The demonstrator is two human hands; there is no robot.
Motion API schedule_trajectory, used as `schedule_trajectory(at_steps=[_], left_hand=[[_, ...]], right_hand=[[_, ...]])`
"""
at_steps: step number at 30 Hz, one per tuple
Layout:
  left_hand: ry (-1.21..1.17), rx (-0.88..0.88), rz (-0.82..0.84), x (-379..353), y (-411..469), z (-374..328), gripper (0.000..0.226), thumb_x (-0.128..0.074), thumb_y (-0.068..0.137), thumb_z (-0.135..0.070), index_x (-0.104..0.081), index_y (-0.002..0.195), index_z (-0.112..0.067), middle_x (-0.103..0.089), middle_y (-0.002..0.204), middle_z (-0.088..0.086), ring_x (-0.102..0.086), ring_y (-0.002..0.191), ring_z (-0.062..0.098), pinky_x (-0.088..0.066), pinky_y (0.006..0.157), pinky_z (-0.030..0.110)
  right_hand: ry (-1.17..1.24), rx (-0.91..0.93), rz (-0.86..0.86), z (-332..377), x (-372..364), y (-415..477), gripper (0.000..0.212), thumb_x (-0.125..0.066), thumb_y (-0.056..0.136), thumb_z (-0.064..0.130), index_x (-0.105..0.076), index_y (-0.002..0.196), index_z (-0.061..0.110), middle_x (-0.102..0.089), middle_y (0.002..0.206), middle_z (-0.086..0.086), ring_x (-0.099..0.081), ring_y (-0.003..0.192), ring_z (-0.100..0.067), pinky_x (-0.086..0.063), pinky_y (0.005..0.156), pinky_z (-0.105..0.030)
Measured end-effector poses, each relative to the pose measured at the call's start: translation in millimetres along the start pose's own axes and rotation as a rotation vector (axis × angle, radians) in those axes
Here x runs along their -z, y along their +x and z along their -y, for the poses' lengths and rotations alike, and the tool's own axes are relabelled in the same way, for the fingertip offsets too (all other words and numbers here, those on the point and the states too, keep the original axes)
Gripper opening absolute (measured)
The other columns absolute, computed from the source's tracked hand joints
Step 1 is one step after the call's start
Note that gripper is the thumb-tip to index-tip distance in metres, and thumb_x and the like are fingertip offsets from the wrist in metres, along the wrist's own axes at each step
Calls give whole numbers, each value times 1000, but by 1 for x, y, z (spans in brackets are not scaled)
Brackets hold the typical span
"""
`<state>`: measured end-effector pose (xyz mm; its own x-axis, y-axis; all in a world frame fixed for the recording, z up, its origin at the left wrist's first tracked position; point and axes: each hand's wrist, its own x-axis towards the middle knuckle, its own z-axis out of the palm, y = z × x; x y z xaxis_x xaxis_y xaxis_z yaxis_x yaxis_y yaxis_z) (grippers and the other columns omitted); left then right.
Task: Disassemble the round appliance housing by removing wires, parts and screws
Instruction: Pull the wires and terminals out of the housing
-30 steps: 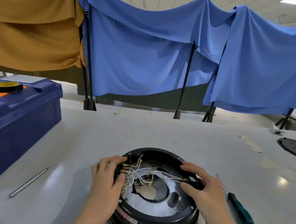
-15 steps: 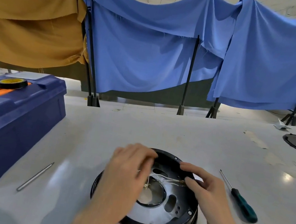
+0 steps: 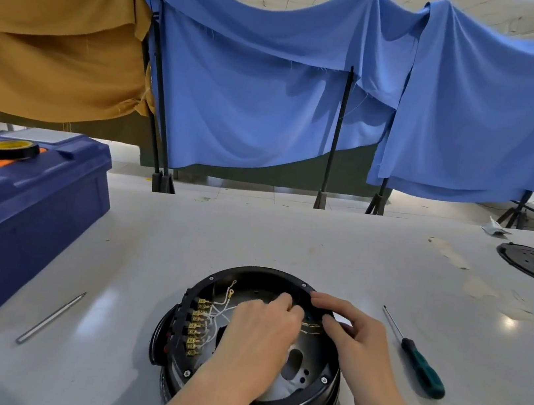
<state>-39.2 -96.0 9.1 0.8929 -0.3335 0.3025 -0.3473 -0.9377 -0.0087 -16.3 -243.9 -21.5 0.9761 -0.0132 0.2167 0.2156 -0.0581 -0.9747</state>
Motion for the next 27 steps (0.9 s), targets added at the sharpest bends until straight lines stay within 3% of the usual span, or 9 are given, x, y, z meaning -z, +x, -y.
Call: schedule_trajectory(at_steps=[7, 16, 21, 27], left_hand=[[17, -41, 41, -1, 4, 2, 16, -56, 95, -26, -55, 107, -17, -49, 111, -1, -60, 84, 26, -28, 63, 32], [4, -64, 24, -6, 4, 6, 19, -52, 97, -27, -48, 112, -18, -58, 108, 0, -61, 90, 23, -32, 65, 30], [1, -36, 63, -5, 6, 3, 21, -46, 99, -31, -55, 112, -17, -55, 110, 2, -60, 95, 28, -32, 67, 34], [49, 1, 148, -1, 11, -2, 8, -47, 97, -16, -52, 103, -17, -63, 107, 6, -60, 96, 29, -30, 66, 34]], right_hand=[[-24, 5, -4, 1, -1, -1, 40, -51, 90, -8, -76, 87, 24, -73, 102, 18, -67, 92, -7, -51, 84, -25], [-70, 58, -32, -3, -5, -1, 42, -50, 91, -6, -75, 85, 26, -72, 102, 18, -65, 95, -7, -49, 84, -27], [-129, 119, -89, -9, -9, 0, 41, -50, 91, -6, -74, 81, 26, -71, 101, 20, -60, 107, -12, -48, 90, -34], [-130, 122, -97, -10, -9, 0, 43, -49, 90, -8, -74, 78, 25, -72, 100, 21, -60, 107, -12, -49, 91, -38]])
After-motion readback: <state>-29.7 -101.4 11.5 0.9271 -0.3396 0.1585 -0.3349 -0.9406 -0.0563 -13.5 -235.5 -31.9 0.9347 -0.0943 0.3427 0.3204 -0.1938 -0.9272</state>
